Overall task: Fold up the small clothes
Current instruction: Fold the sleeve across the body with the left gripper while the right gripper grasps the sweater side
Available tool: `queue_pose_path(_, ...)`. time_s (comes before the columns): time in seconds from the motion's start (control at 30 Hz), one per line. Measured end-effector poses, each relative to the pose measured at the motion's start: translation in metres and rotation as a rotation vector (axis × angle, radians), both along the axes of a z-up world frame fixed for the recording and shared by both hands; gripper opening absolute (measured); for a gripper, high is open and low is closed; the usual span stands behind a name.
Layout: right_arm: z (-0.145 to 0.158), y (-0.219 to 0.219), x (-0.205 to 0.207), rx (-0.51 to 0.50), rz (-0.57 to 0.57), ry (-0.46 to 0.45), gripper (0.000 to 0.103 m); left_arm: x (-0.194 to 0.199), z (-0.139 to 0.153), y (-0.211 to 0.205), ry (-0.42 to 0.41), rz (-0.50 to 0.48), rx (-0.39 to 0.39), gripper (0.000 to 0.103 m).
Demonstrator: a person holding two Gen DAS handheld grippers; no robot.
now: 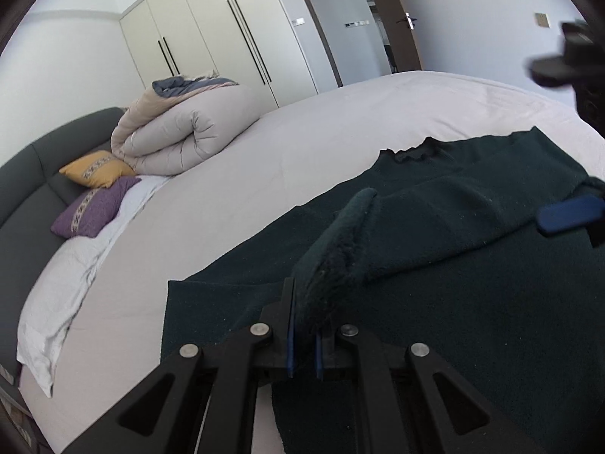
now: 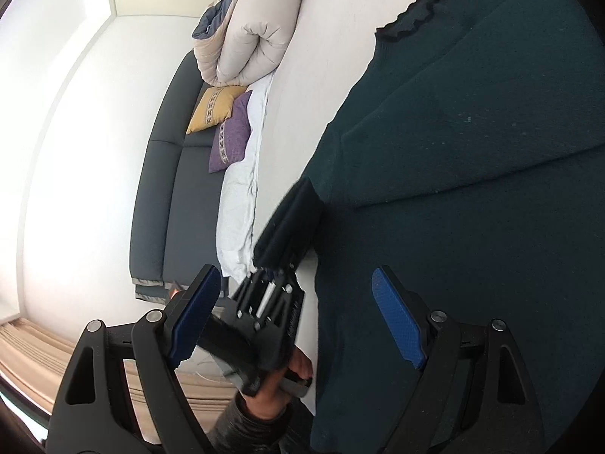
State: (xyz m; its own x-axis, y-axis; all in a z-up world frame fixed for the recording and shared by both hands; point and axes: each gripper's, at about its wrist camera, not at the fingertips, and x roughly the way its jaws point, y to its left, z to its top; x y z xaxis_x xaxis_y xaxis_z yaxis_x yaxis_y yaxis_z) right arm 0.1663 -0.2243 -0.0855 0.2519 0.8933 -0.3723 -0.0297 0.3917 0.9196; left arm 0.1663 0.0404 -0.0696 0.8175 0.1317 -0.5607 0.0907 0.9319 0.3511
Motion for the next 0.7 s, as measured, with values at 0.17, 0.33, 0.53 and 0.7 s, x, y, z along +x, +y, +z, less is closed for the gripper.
queue_pose_path(0.17,-0.008,0.036,0.043,0.071,0.042,0.050,0.079,-0.007,-0.006,-0.011,-0.030,-0.021,0.086,0.007)
queue_pose_path(0.33,-0.017,0.073,0.068,-0.034,0.113,0.093,0.055,-0.009,-0.010,-0.021,-0.054,-0.043,0.145,0.007)
queue_pose_path(0.53,-0.022,0.093,0.080,-0.136,0.174,0.070,0.019,-0.009,-0.010,-0.030,-0.064,-0.056,0.151,0.008)
queue_pose_path(0.7,-0.003,0.084,0.082,-0.219,0.164,-0.019,0.007,-0.005,-0.002,-0.044,-0.070,-0.096,0.133,0.015)
